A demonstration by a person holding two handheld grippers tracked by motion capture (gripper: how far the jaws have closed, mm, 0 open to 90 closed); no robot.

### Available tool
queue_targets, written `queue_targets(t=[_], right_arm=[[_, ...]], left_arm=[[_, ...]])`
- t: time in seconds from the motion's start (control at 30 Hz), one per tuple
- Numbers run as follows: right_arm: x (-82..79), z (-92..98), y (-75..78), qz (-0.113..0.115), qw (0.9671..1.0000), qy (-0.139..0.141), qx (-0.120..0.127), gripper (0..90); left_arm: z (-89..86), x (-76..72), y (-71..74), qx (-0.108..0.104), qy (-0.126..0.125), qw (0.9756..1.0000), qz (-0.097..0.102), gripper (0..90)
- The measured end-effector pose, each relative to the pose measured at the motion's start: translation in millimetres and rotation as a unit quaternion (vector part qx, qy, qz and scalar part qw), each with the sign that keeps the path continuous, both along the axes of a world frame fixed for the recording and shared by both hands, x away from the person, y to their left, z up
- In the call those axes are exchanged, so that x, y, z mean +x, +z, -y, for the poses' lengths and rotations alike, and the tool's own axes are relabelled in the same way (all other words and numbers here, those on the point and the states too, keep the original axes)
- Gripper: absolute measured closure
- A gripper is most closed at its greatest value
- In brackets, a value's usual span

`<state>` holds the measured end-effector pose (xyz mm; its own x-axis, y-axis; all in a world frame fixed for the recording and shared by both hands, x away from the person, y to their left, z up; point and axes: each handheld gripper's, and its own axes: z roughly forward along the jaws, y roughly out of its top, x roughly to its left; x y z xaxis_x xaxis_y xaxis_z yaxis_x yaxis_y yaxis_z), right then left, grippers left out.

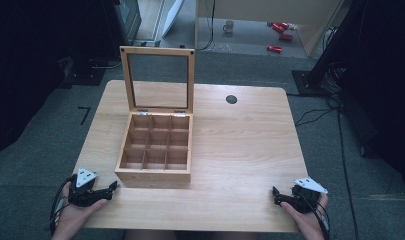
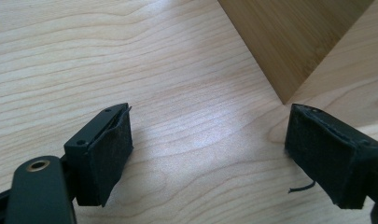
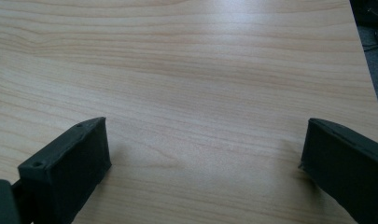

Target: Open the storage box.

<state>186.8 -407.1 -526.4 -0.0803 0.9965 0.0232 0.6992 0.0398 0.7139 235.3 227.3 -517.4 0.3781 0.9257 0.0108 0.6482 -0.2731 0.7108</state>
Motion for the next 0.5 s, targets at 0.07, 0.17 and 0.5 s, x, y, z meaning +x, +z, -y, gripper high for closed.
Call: queue_targets(t=[0.07, 0.17, 0.5], right_arm=[[-0.1, 0.0, -0.1, -0.001, 1.0, -0.001, 0.002, 0.5], [-0.1, 0.1, -0.1, 0.0, 1.0, -0.001, 0.001, 0.6], [-0.4, 0.3, -0.2, -0.001, 1.0, 0.003, 0.001, 0.6]], left_arm=[[-0.2, -0.2, 0.0, 0.0, 0.0, 1.0, 0.0, 15.7], [-0.1, -0.3, 0.0, 0.0, 0.0, 1.0, 0.0, 15.7], [0.1, -0.5, -0.1, 0.0, 0.001, 1.0, 0.0, 15.7]])
